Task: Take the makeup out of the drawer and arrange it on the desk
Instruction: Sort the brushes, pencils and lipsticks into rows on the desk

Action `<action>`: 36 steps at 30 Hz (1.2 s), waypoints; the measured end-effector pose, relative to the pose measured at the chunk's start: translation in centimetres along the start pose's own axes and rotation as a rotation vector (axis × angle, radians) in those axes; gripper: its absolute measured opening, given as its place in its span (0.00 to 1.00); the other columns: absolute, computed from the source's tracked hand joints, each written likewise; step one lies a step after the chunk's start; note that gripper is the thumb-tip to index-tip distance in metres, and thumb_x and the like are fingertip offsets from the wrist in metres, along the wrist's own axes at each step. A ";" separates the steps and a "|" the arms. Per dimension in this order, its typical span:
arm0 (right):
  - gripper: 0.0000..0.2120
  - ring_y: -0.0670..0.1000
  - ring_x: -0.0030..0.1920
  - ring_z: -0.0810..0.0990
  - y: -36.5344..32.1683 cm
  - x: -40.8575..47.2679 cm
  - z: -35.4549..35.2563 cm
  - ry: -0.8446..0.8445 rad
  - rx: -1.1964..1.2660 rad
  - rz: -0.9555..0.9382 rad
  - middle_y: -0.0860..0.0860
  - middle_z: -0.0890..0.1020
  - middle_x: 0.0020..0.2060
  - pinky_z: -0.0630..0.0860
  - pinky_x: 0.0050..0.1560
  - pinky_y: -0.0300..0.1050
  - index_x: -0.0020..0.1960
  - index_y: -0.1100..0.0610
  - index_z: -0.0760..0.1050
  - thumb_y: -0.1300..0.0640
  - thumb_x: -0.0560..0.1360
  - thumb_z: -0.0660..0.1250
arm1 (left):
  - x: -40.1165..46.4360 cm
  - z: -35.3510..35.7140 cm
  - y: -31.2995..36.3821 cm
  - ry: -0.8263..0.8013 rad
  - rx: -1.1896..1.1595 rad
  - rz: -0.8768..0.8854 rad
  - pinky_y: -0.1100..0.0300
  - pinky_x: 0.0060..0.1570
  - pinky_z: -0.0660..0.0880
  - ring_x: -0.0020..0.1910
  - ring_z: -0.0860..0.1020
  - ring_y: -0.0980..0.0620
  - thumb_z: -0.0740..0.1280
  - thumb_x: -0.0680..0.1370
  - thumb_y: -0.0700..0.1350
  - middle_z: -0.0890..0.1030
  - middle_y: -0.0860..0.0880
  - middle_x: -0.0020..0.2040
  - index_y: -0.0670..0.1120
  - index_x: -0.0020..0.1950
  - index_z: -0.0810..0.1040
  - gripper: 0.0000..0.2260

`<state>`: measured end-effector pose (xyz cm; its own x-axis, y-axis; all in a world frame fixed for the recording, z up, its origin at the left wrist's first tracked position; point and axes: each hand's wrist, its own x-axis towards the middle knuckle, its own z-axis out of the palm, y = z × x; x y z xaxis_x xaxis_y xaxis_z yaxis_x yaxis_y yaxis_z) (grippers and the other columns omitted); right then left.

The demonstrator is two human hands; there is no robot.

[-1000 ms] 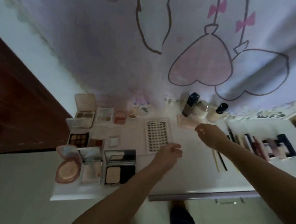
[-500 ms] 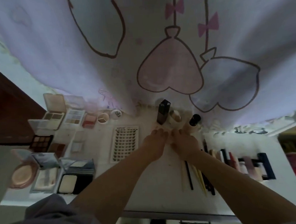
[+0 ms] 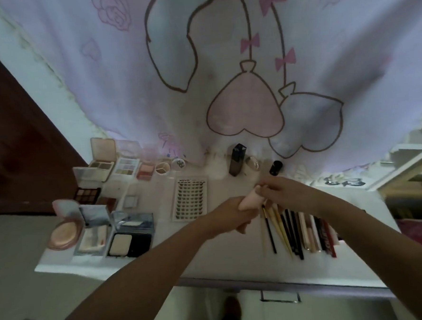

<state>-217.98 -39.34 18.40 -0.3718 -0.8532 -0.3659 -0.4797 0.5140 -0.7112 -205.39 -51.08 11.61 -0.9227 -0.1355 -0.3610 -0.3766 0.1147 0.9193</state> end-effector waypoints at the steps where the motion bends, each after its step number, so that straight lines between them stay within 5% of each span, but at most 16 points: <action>1: 0.08 0.39 0.33 0.76 -0.5 -0.4 0.9 0.001 -0.042 -0.016 0.45 0.76 0.39 0.70 0.34 0.32 0.43 0.46 0.71 0.48 0.80 0.57 | -1.2 -0.2 0.1 -0.002 0.028 0.001 0.60 0.36 0.76 0.33 0.74 0.55 0.64 0.78 0.45 0.75 0.50 0.37 0.45 0.53 0.74 0.06; 5: 0.14 0.43 0.32 0.74 -2.1 -1.3 4.3 0.026 -0.109 -0.047 0.47 0.77 0.35 0.69 0.35 0.33 0.41 0.48 0.69 0.42 0.80 0.53 | -5.2 -0.7 -0.6 0.054 0.161 0.031 0.63 0.32 0.73 0.31 0.73 0.57 0.63 0.78 0.46 0.76 0.51 0.35 0.48 0.49 0.74 0.03; 9: 0.25 0.47 0.29 0.73 -3.6 -1.2 7.1 -0.007 -0.120 0.105 0.49 0.76 0.32 0.68 0.34 0.40 0.42 0.55 0.71 0.37 0.78 0.48 | -7.4 -1.2 -2.3 0.279 0.656 0.121 0.52 0.48 0.74 0.48 0.77 0.47 0.62 0.79 0.47 0.78 0.44 0.53 0.42 0.60 0.72 0.13; 12: 0.25 0.48 0.30 0.71 -4.9 -0.6 8.8 0.005 -0.056 0.212 0.53 0.75 0.33 0.66 0.29 0.39 0.41 0.57 0.71 0.39 0.80 0.48 | -8.6 -1.5 -3.1 0.443 0.831 0.168 0.55 0.47 0.73 0.50 0.76 0.46 0.62 0.78 0.50 0.77 0.44 0.54 0.43 0.61 0.71 0.15; 16: 0.20 0.46 0.32 0.70 -6.0 -0.3 9.9 0.154 -0.147 -0.006 0.49 0.73 0.33 0.64 0.33 0.38 0.37 0.55 0.68 0.44 0.81 0.52 | -10.1 -3.2 -2.1 0.247 0.339 -0.038 0.65 0.30 0.72 0.32 0.78 0.55 0.66 0.75 0.54 0.80 0.51 0.36 0.47 0.47 0.76 0.10; 19: 0.13 0.45 0.35 0.73 -6.6 -0.8 9.1 -0.010 -0.006 -0.139 0.47 0.75 0.37 0.70 0.34 0.36 0.45 0.53 0.71 0.47 0.81 0.54 | -11.8 -4.4 -1.4 0.077 0.040 -0.117 0.66 0.25 0.72 0.26 0.76 0.56 0.65 0.75 0.53 0.79 0.52 0.30 0.49 0.43 0.75 0.08; 23: 0.18 0.49 0.48 0.82 -7.0 -1.1 7.6 -0.217 0.253 -0.027 0.48 0.77 0.54 0.79 0.38 0.39 0.64 0.48 0.70 0.42 0.79 0.55 | -12.7 -4.9 -2.1 0.094 0.064 -0.045 0.66 0.28 0.73 0.28 0.75 0.57 0.65 0.76 0.50 0.79 0.53 0.33 0.51 0.45 0.75 0.04; 27: 0.24 0.47 0.33 0.82 -7.9 -0.7 8.2 -0.290 0.082 0.151 0.50 0.84 0.39 0.75 0.31 0.38 0.50 0.48 0.75 0.32 0.76 0.48 | -12.5 -4.6 -2.7 0.247 0.350 0.037 0.71 0.30 0.71 0.31 0.73 0.61 0.66 0.76 0.50 0.77 0.53 0.38 0.48 0.52 0.77 0.08; 32: 0.06 0.43 0.37 0.77 -7.0 0.4 9.0 -0.234 0.087 0.042 0.47 0.79 0.43 0.73 0.32 0.33 0.52 0.44 0.73 0.45 0.77 0.61 | -12.7 -5.3 -3.4 0.200 0.314 0.018 0.71 0.30 0.73 0.29 0.75 0.61 0.65 0.77 0.51 0.78 0.55 0.36 0.52 0.46 0.75 0.03; 36: 0.12 0.43 0.41 0.79 -5.5 1.2 8.7 -0.121 0.156 0.011 0.46 0.78 0.47 0.74 0.34 0.31 0.59 0.43 0.71 0.54 0.77 0.64 | -13.4 -5.9 -5.3 0.201 0.168 -0.097 0.63 0.33 0.75 0.31 0.77 0.56 0.63 0.77 0.54 0.79 0.52 0.37 0.51 0.50 0.74 0.08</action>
<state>-208.84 -43.99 16.63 -0.2740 -0.8567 -0.4371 -0.3438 0.5117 -0.7874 -190.57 -55.66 12.51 -0.8527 -0.3449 -0.3923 -0.4866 0.2512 0.8367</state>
